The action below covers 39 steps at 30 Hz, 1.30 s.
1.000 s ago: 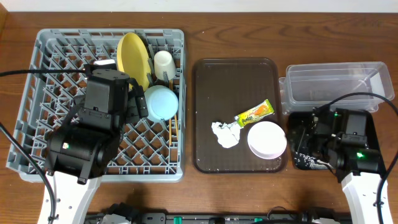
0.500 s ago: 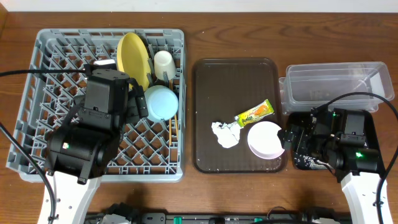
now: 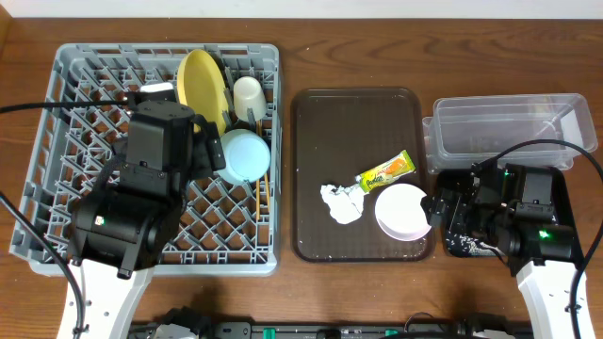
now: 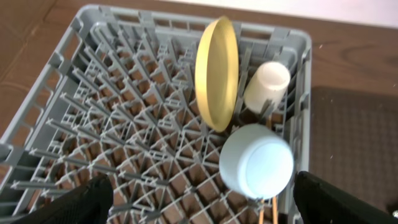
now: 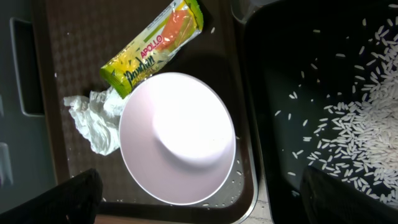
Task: Sort waste into correct bins and load items into the dishwasher rack
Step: 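Move the right gripper left over the crumpled tissue on the brown tray, then lower the right gripper and grasp the crumpled white tissue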
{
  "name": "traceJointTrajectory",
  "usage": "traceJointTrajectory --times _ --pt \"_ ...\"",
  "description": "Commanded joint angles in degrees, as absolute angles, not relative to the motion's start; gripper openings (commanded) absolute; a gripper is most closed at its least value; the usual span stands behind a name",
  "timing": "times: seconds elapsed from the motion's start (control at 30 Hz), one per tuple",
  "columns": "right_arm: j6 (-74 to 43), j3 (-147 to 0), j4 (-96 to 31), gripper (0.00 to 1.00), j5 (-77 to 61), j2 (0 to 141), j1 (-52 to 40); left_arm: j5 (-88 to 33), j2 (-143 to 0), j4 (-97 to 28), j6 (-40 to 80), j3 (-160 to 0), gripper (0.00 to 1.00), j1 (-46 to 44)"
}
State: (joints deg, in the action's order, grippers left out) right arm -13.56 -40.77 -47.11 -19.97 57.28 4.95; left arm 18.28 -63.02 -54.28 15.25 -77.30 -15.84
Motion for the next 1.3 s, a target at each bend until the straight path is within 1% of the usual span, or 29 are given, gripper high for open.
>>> traceJointTrajectory --times 0.0,0.43,0.53,0.6,0.73,0.8,0.87,0.97,1.0,1.03,1.07,1.13,1.17,1.2,1.27 --pt "-13.19 -42.0 -47.18 0.99 -19.88 57.3 4.43 18.44 -63.24 -53.95 15.77 -77.47 0.94 -15.66" --pt "-13.32 -42.0 -46.98 0.99 -19.94 57.3 4.43 18.44 -63.22 -53.95 15.77 -77.47 0.94 -15.66" --pt "-15.57 -42.0 -45.95 0.99 -20.32 57.28 4.43 18.44 -63.22 -53.95 15.77 -77.47 0.94 -15.66" --pt "-15.81 -42.0 -47.68 0.99 -22.98 57.28 4.45 18.44 -63.22 -53.95 15.77 -77.45 0.94 -15.66" --pt "-17.28 -42.02 -43.72 0.99 -38.63 57.28 3.84 18.46 -63.24 -53.95 15.77 -77.47 0.94 -15.7" --pt "-20.36 -42.48 -41.47 0.94 -39.68 57.23 2.26 18.46 -63.22 -53.95 15.77 -77.47 0.94 -15.7" --pt "-22.11 -44.01 -39.44 0.85 -38.98 57.3 -1.41 18.46 -63.24 -53.95 15.77 -77.47 0.94 -15.7" --pt "-25.74 -48.12 -38.33 0.73 -31.14 58.08 -9.93 18.46 -63.22 -53.95 15.77 -77.47 0.94 -15.7" --pt "-26.79 -49.6 -38.39 0.72 -27.55 58.57 -12.88 18.46 -63.24 -53.95 15.77 -77.47 0.94 -15.7" --pt "-27.79 -51.37 -38.46 0.65 -23.31 59.33 -16.34 18.46 -63.22 -53.95 15.77 -77.47 0.94 -15.7" --pt "-28.38 -53.1 -38.54 0.5 -19.57 60.29 -19.62 18.46 -63.24 -53.95 15.77 -77.47 0.94 -15.7" --pt "-28.51 -55.9 -38.48 0.29 -14.0 62.65 -25.26 18.46 -63.22 -53.95 15.77 -77.47 0.94 -15.7" --pt "-28.56 -57.06 -38.33 0.22 -11.57 64.18 -28.05 18.46 -63.22 -53.95 15.77 -77.47 0.94 -15.7" --pt "-28.69 -57.87 -38.28 0.17 -9.5 65.63 -30.41 18.46 -63.22 -53.95 15.77 -77.47 0.94 -15.7" --pt "-28.75 -58.78 -38.0 0.04 -4.36 68.97 -35.14 18.46 -63.24 -53.95 15.77 -77.47 0.94 -15.7"
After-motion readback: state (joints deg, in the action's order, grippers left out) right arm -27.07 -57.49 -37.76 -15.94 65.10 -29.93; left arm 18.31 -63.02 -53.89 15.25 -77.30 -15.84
